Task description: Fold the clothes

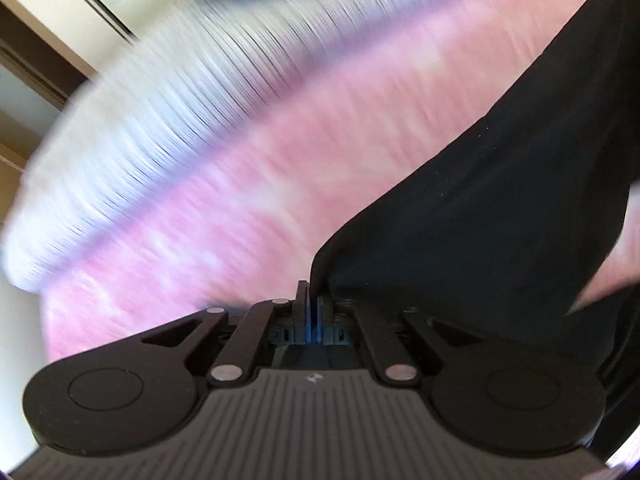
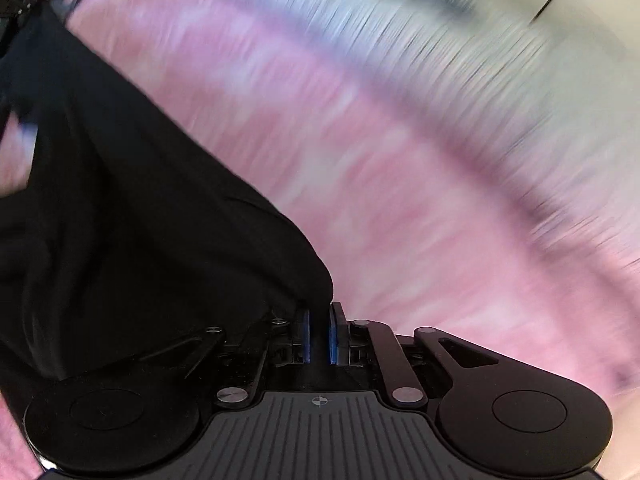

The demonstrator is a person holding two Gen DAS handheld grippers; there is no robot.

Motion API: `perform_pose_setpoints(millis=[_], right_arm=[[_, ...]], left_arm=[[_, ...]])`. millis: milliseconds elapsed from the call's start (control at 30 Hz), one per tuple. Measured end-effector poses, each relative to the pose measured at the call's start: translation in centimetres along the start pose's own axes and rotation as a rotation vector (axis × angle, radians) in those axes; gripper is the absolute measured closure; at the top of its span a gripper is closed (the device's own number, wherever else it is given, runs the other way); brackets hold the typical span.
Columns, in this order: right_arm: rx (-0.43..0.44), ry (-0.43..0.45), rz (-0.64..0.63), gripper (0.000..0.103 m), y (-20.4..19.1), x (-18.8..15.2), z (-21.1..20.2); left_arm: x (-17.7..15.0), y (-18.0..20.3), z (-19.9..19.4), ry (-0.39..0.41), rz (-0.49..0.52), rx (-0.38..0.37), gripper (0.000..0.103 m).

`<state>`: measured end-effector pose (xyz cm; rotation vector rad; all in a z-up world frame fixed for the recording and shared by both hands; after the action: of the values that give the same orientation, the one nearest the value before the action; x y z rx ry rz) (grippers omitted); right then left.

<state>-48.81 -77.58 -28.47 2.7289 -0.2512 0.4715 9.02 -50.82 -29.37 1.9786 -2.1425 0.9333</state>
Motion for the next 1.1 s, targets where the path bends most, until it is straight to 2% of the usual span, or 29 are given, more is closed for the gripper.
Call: perform_pose_setpoints(millis=[100,233,333,367,433,533,600,700,833,967,1100], right_arm=[[-0.153,0.119,-0.059,0.099,1.4,3.4,-6.8],[-0.344,0.266,-0.086,0.099,0.4,5.5,-15.9],[-0.491,0.347,-0.108,0.099,-1.8,5.1,-22.2],[-0.54,0.37,-0.117,0.099,-2.7,4.7,-24.2],[-0.585,0.38,-0.133,0.099,-6.1,2.3,-26.2],[-0.624,0.37,-0.157,0.099,-12.0,-2.3,-27.8],[-0.6,0.306,-0.164,0.099,-16.4,-6.7,-26.0],[-0.51,0.163,-0.154,0.1,-23.0,-14.3,-21.1],[-0.332,-0.037,-0.123,0.1,-30.0,-22.9,-14.3],[-0.184,-0.144,-0.174,0.098,-34.6,-27.5,-11.8],[-0.1,-0.235,-0.099,0.096,-34.1,-29.4,-12.3]], left_arm=[[4.2,-3.8,-6.3,0.144,-0.052,0.079,0.102],[7.5,-7.2,-16.7,0.321,-0.071,0.158,0.102],[6.9,-7.6,-23.7,0.408,-0.072,0.196,0.102],[6.0,-7.3,-25.6,0.425,-0.076,0.2,0.102],[3.2,-5.8,-28.8,0.428,-0.078,0.183,0.102],[-3.0,-1.5,-30.6,0.336,-0.043,0.103,0.102],[-7.7,2.3,-30.8,0.242,-0.04,0.035,0.102],[-15.8,9.3,-28.6,0.052,-0.037,-0.081,0.102],[-25.7,18.7,-24.7,-0.212,-0.007,-0.246,0.102],[-30.8,24.8,-22.8,-0.39,0.049,-0.371,0.101],[-31.0,24.8,-22.6,-0.416,0.033,-0.364,0.089]])
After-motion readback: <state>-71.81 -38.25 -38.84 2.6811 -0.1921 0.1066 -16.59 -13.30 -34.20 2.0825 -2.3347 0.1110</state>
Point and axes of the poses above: each gripper's, at about its wrist camera, not at the fingertips, and z roughly the way its jaws point, y to its right, x to its top, the point moved 5 cm from there along z, roughly the way its jaws point, and after that the axes turned 6 degrees about -z, right-handed, at the moved point
